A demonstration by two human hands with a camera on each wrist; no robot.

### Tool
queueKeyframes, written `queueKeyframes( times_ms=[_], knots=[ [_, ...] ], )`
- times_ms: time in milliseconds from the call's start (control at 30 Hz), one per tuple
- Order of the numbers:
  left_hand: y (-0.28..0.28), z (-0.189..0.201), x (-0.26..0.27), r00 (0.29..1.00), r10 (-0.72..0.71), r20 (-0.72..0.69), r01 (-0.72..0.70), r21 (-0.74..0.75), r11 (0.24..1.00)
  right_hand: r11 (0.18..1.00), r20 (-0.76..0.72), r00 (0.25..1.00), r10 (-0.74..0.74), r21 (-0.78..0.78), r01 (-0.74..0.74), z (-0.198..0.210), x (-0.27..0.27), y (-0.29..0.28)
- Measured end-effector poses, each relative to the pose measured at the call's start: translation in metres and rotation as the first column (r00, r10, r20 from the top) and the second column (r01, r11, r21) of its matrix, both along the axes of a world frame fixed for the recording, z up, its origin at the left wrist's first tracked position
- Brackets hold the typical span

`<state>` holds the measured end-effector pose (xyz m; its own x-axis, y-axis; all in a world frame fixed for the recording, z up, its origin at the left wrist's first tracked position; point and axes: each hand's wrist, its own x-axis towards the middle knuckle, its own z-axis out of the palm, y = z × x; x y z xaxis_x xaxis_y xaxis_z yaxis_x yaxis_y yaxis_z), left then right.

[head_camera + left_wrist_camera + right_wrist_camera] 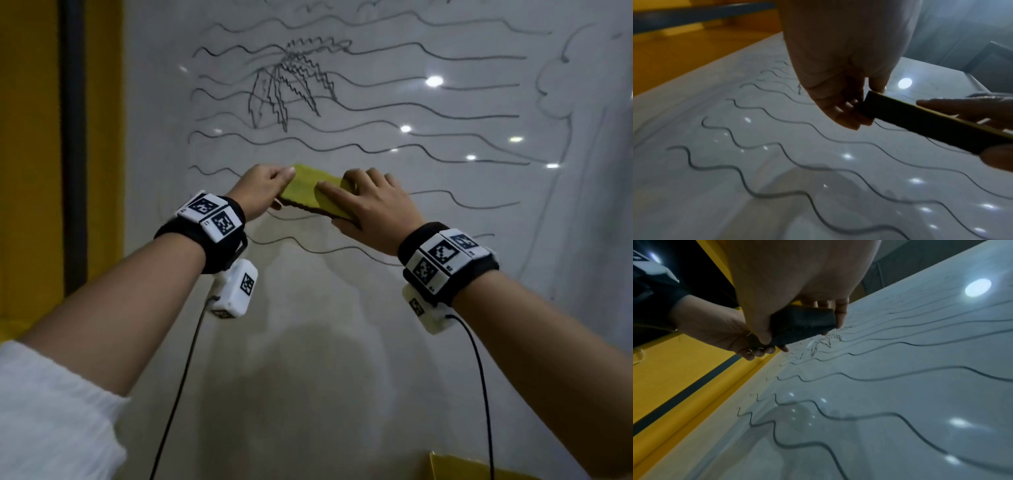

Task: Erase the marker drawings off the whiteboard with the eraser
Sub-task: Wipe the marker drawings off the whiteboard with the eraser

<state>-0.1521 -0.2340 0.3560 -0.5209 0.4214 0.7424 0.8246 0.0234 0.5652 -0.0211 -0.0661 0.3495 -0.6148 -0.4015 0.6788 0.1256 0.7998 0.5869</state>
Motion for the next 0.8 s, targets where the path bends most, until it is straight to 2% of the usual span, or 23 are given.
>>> queueKeyframes(
  times_ms=[67,167,367,567,667,800],
  knots=[
    [-0.020,0.018,-0.020,0.995,0.073,-0.075,-0.070,0.038,0.997,1.000,-0.085,0.996,0.004,-0.013,-0.005,0.018,-0.021,-0.019],
    [-0.056,0.038,-0.061,0.983,0.150,-0.106,-0.145,0.047,0.988,0.992,-0.184,0.983,-0.029,-0.128,0.005,0.043,-0.060,-0.044],
    [-0.113,0.038,-0.145,0.933,0.274,-0.235,-0.300,-0.085,0.950,0.966,-0.220,0.967,-0.125,-0.249,0.068,0.069,-0.146,-0.092],
    [-0.116,0.037,-0.198,0.933,0.233,-0.273,-0.276,-0.132,0.952,0.985,-0.295,0.951,-0.096,-0.167,0.047,0.076,-0.200,-0.117],
    [-0.114,0.045,-0.214,0.922,0.275,-0.272,-0.312,-0.100,0.945,0.995,-0.354,0.932,-0.073,-0.088,0.044,0.085,-0.207,-0.116],
    [-0.119,0.056,-0.232,0.888,0.370,-0.273,-0.399,-0.061,0.915,0.998,-0.388,0.920,-0.056,-0.058,0.036,0.100,-0.206,-0.107]
  ],
)
